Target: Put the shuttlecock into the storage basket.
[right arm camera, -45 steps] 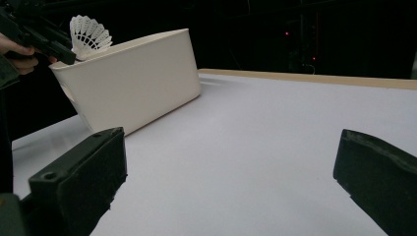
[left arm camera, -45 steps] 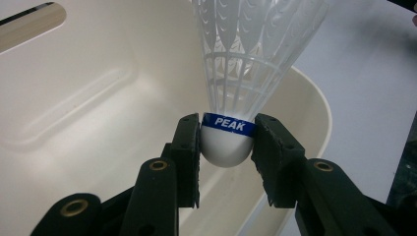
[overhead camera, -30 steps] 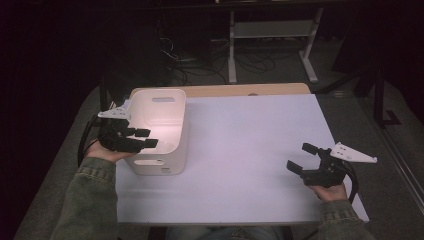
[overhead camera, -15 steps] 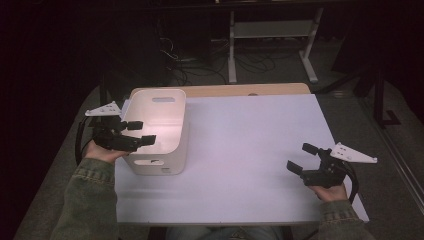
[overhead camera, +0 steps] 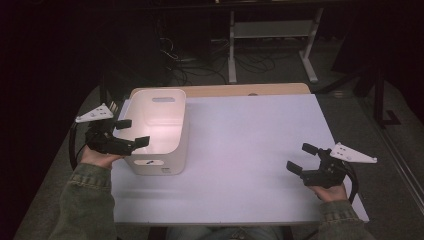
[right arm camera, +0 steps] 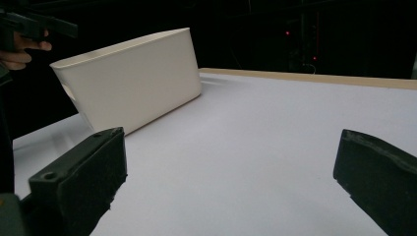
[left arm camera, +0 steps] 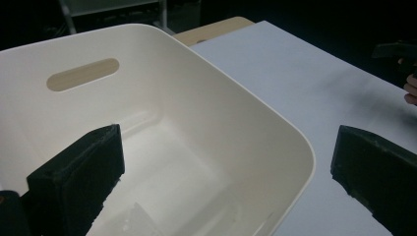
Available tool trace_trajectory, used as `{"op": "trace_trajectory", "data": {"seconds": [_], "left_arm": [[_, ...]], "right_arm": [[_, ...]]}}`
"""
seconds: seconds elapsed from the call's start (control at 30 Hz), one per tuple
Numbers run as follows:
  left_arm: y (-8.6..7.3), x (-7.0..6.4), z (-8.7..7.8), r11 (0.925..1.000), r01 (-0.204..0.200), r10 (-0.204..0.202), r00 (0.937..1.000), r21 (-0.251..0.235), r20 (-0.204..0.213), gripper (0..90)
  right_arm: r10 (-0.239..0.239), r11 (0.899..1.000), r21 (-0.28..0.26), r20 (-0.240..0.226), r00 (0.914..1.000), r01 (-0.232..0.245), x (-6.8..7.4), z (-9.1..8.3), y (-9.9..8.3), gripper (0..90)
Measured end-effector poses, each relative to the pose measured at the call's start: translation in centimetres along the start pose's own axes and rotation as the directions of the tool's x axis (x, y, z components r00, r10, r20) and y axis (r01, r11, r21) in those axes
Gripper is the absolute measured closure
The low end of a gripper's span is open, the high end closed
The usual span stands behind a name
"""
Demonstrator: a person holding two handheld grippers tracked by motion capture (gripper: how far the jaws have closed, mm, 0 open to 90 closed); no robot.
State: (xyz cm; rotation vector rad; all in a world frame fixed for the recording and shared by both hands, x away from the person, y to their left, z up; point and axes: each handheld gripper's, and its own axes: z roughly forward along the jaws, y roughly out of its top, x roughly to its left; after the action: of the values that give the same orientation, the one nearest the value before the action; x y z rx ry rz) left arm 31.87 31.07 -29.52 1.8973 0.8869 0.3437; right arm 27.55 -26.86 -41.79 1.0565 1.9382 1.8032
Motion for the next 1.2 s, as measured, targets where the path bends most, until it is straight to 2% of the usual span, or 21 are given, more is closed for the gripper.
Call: {"op": "trace_trajectory", "data": {"seconds": [0.13, 0.33, 0.43, 0.47, 0.63, 0.83, 0.93, 1.03, 1.13, 1.2], "left_arm": [[-0.4, -0.2, -0.6, 0.9998, -0.014, 0.014, 0.9998, -0.016, -0.017, 0.0], [-1.1, -0.6, -1.6, 0.9941, -0.021, 0.013, 0.9976, -0.106, -0.068, 0.0], [-1.6, -0.7, -1.9, 0.9928, -0.030, 0.020, 0.9962, -0.116, -0.085, 0.0], [-1.8, -0.8, -1.9, 0.9916, -0.022, 0.012, 0.9962, -0.127, -0.086, 0.0], [-3.0, -1.2, -1.9, 0.9844, -0.035, 0.019, 0.9954, -0.173, -0.094, 0.0], [-4.2, -1.6, -2.0, 0.9784, -0.046, 0.025, 0.9943, -0.201, -0.104, 0.0], [-5.0, -1.9, -2.2, 0.9727, -0.052, 0.028, 0.9937, -0.226, -0.109, 0.0], [-5.6, -1.9, -2.5, 0.9703, -0.063, 0.035, 0.9921, -0.233, -0.121, 0.0], [-6.3, -1.9, -2.8, 0.9639, -0.071, 0.035, 0.9896, -0.257, -0.140, 0.0], [-6.7, -1.8, -2.7, 0.9633, -0.067, 0.033, 0.9905, -0.260, -0.133, 0.0]], "right_arm": [[0.000, 1.000, 0.001, 0.001, 1.0000, 0.000, 0.0, 0.0, 0.0, 0.0], [-0.004, 1.000, 0.003, 0.004, 1.0000, 0.004, 0.0, 0.0, 0.0, 0.0], [-0.005, 1.000, 0.004, 0.003, 1.0000, 0.005, 0.0, 0.1, 0.0, 0.0], [-0.004, 1.000, 0.004, 0.002, 1.0000, 0.004, 0.0, 0.0, 0.0, 0.0], [-0.005, 1.000, 0.007, 0.002, 1.0000, 0.005, 0.0, 0.1, 0.0, 0.0], [-0.005, 1.000, 0.007, 0.002, 1.0000, 0.005, 0.0, 0.0, -0.1, 0.0], [-0.004, 1.000, 0.009, 0.003, 1.0000, 0.004, 0.0, 0.0, -0.1, 0.0], [-0.007, 1.000, 0.009, 0.005, 1.0000, 0.007, 0.0, 0.1, -0.1, 0.0], [-0.006, 1.000, 0.010, 0.005, 1.0000, 0.006, 0.0, 0.1, -0.1, 0.0], [-0.006, 1.000, 0.011, 0.005, 1.0000, 0.006, 0.0, 0.1, -0.1, 0.0]]}}
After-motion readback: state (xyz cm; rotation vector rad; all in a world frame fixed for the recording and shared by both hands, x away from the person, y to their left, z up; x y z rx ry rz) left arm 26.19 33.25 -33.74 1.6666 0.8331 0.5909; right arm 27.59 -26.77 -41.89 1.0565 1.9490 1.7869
